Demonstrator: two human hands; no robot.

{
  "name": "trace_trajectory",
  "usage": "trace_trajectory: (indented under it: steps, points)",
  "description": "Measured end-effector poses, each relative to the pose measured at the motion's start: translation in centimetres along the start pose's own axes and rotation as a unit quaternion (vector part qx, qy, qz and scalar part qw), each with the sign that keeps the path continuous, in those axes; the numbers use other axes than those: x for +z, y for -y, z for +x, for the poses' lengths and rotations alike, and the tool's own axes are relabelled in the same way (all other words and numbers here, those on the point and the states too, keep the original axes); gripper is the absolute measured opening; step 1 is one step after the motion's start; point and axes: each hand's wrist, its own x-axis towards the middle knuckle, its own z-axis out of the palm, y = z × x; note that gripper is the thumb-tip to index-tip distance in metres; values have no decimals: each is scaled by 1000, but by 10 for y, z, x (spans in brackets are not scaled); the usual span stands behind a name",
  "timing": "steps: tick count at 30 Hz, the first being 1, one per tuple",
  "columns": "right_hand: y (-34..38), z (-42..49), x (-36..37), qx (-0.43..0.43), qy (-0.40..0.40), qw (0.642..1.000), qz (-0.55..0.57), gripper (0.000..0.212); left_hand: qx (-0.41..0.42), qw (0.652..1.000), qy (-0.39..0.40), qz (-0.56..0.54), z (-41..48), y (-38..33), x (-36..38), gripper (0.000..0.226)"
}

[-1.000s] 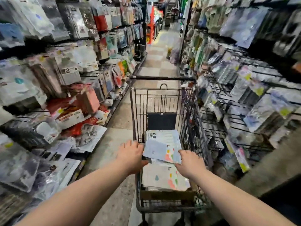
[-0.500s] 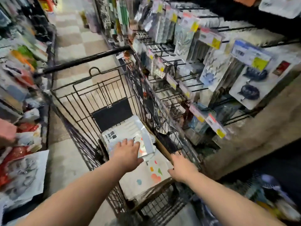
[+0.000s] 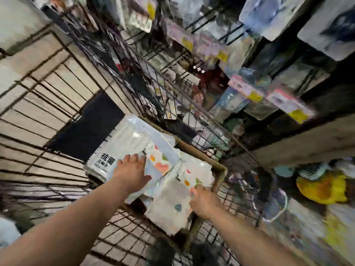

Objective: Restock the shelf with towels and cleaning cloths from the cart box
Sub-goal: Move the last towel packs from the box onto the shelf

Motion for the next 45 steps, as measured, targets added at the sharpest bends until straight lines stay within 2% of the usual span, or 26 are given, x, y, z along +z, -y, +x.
trace_trajectory:
  steps: [5,9,12,15,18,21,25,29,33,36,41,45]
  points:
    - [4,26,22,84,-17,986,145,52,19,1000,25,1,30,10,23,74]
    - [-1,48,35,158,-33,945,284,56,15,998,40,-43,50,17,36,80]
    - [-4,63,43,211,-58,902,373,58,-16,995,50,-89,64,20,43,86]
    - [-6,74,50,241,-76,862,439,63,-41,989,53,-133,74,22,51,88]
    - [-7,78,51,262,-85,826,493,59,-54,987,61,-138,80,23,58,89]
    - [-7,76,52,285,-116,818,486,62,-66,990,38,-120,82,20,59,84]
    - [-3,68,57,264,-154,808,504,55,-93,980,8,-178,83,16,58,69]
    - [-1,58,58,211,-146,798,545,47,-139,935,36,-323,78,12,48,56]
    - [-1,53,57,167,-140,790,573,39,-115,903,44,-411,67,6,41,21]
    - [2,46,51,141,-142,783,589,37,-100,874,32,-474,58,2,38,27]
    - [5,29,36,110,-150,764,618,36,-90,860,11,-502,42,1,33,23]
    - [4,10,24,72,-153,746,645,25,-76,837,-14,-542,24,2,23,26]
